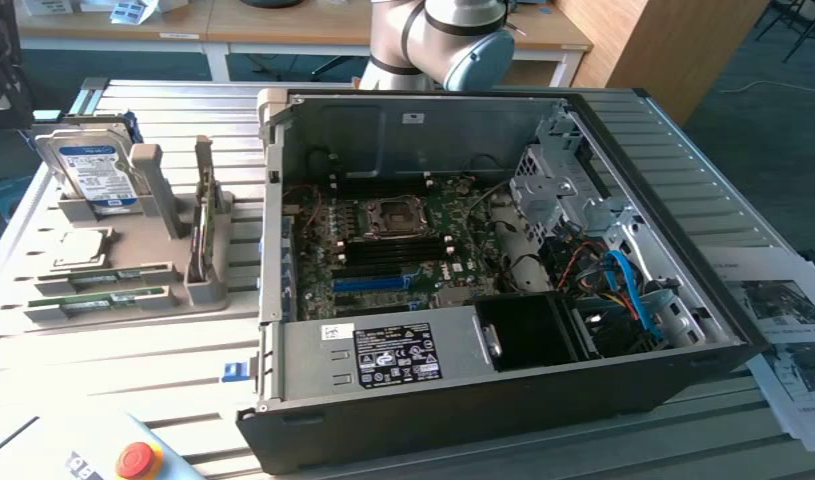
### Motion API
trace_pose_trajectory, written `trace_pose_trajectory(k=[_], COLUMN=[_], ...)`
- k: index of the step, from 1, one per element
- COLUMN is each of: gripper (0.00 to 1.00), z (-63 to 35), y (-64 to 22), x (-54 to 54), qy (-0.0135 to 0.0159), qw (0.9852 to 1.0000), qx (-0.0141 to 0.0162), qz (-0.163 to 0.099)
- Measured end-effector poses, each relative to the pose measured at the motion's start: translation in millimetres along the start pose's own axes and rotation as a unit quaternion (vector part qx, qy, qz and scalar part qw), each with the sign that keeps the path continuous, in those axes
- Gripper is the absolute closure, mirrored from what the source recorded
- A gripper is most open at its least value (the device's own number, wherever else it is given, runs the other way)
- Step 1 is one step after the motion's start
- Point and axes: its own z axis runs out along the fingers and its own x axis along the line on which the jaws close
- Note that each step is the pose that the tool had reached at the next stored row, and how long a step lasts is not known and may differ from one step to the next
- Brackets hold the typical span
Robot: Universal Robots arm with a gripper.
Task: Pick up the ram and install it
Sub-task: 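Pick up the ram and move it above insertion slot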
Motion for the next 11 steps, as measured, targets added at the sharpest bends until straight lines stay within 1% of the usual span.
trace_pose_trajectory(k=[7, 11], gripper=[0.90, 0.90], z=[0.2, 3.9], y=[-0.1, -0.2], x=[0.0, 0.0], qy=[0.0001, 0.0000], qw=[1.0000, 1.0000], qx=[0.0000, 0.0000], qz=[-0.001, -0.001])
